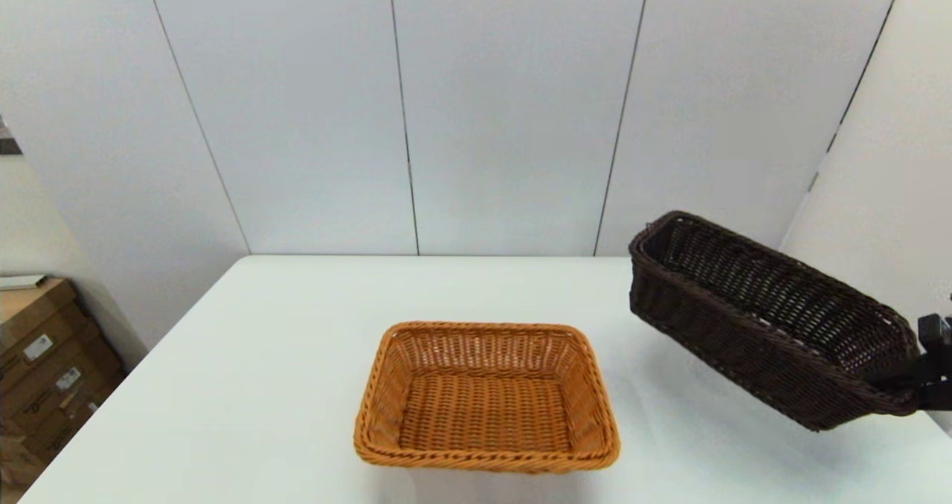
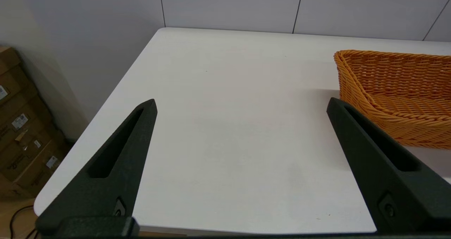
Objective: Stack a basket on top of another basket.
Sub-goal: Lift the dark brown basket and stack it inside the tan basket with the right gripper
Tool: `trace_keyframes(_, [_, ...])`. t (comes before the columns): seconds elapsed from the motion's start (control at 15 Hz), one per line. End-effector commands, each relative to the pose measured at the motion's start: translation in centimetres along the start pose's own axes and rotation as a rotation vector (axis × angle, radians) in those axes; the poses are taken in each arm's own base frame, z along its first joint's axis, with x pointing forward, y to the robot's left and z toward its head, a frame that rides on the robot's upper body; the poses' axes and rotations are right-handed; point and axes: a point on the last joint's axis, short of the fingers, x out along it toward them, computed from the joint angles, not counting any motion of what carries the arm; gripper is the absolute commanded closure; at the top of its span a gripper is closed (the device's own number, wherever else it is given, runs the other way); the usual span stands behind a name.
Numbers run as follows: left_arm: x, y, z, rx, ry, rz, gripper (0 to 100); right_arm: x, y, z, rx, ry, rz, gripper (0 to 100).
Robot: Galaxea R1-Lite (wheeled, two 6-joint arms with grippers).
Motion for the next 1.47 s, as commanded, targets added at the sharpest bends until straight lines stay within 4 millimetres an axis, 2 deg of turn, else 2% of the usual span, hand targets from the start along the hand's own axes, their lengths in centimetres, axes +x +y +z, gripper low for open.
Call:
trace_keyframes(0.07, [0.0, 0.0, 0.0, -0.002, 0.001, 0.001, 0, -2.4, 4.4, -4.7, -0.165, 0.04, 0.004, 100])
trace_keyframes(0.4, [0.0, 0.0, 0.0, -0.004, 0.003, 0.001, 0, -2.3, 9.8, -8.9, -0.32, 0.111, -0.066, 100])
trace_keyframes(0.73, [0.0, 0.0, 0.0, -0.004, 0.001, 0.001, 0, 1.0, 15.8, -13.1, -0.457, 0.161, -0.155, 100])
trace_keyframes(0.93, [0.0, 0.0, 0.0, -0.004, 0.001, 0.001, 0, 4.0, 18.2, -14.0, -0.536, 0.157, -0.242, 100])
trace_keyframes(1.13, [0.0, 0.0, 0.0, -0.002, 0.001, 0.001, 0, 5.4, 20.0, -15.3, -0.6, 0.177, -0.271, 100])
trace_keyframes(1.33, [0.0, 0.0, 0.0, -0.002, 0.001, 0.001, 0, 7.8, 21.6, -15.6, -0.629, 0.181, -0.295, 100])
trace_keyframes(1.47, [0.0, 0.0, 0.0, -0.002, 0.003, 0.001, 0, 8.3, 22.4, -16.0, -0.624, 0.19, -0.294, 100])
